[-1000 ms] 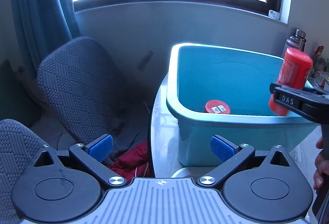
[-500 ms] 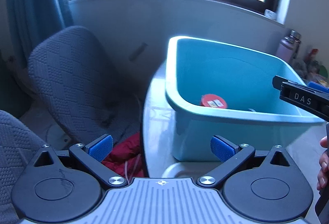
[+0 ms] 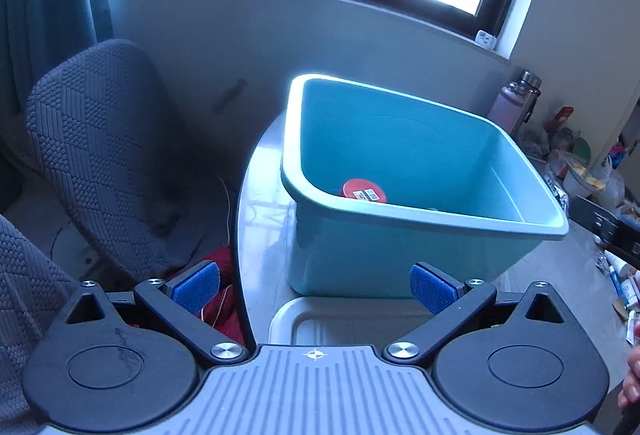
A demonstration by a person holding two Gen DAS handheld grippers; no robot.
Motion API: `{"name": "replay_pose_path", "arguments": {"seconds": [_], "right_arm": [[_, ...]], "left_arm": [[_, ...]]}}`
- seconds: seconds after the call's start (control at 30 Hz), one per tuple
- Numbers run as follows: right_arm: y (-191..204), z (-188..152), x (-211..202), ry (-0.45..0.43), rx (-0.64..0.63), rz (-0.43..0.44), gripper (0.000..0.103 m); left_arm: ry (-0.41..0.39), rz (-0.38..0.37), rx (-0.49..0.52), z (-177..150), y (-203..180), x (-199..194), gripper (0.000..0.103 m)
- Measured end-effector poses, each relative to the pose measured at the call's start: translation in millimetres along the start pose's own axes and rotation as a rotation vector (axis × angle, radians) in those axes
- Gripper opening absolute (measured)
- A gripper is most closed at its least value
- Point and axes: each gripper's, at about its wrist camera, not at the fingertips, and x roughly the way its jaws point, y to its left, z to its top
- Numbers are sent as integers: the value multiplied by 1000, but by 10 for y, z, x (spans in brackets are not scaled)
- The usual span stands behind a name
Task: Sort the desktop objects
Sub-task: 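Open right tool to drop the tall red bottle into teal bin, then move both tools back toward the white bin lid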
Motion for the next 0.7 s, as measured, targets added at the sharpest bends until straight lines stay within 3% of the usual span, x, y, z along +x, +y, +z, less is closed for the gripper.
{"name": "replay_pose_path", "arguments": {"seconds": [0.3, 0.7], "right_arm": [[-212, -282, -224, 46, -35, -58, 96], [-398, -929, -118, 208, -8, -110, 96]], "left_arm": [[80, -21, 3, -272, 18, -40, 103], [237, 43, -42, -774, 172, 135, 103]]}}
